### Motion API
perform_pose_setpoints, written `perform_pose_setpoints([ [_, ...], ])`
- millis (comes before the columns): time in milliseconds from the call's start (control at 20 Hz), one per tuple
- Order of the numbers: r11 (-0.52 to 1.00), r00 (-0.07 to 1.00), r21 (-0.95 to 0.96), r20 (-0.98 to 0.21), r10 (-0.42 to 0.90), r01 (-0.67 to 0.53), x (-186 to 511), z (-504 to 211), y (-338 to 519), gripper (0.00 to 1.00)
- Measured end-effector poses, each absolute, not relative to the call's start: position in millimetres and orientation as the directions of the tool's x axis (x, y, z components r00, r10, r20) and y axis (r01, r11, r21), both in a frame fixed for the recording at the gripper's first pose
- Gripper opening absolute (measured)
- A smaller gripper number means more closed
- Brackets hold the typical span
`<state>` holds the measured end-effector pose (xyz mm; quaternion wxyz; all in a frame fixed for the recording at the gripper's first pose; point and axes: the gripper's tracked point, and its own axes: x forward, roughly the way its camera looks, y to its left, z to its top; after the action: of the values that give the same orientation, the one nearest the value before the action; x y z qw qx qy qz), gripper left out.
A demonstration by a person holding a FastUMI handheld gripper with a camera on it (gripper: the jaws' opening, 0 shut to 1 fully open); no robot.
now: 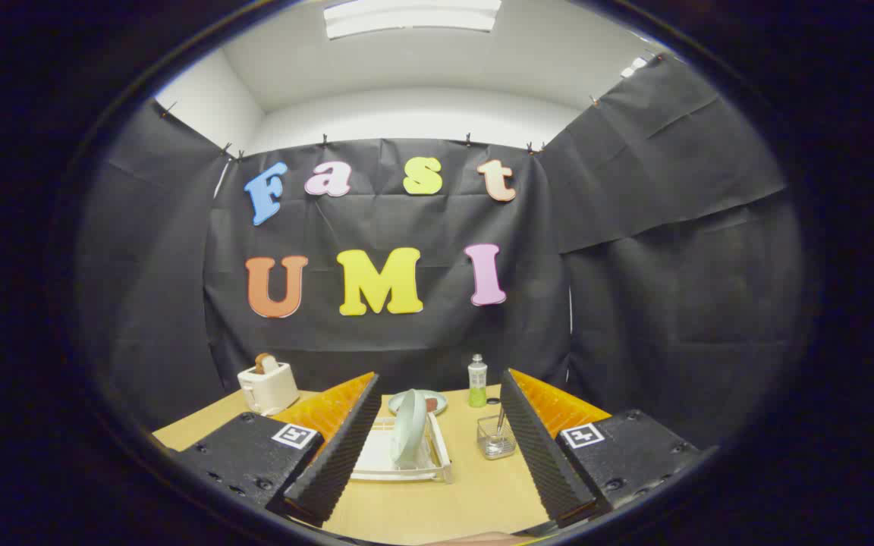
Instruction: Take the plate from the dish rack, then take the spoon from the basket and place it into the plate.
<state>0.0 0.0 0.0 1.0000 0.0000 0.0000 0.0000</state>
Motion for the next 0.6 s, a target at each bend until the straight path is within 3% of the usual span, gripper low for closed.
perform_pose_setpoints([
  [600,0.995,0.991,0.03,-0.098,0.094,-0.092,-1,-26,7,1.0],
])
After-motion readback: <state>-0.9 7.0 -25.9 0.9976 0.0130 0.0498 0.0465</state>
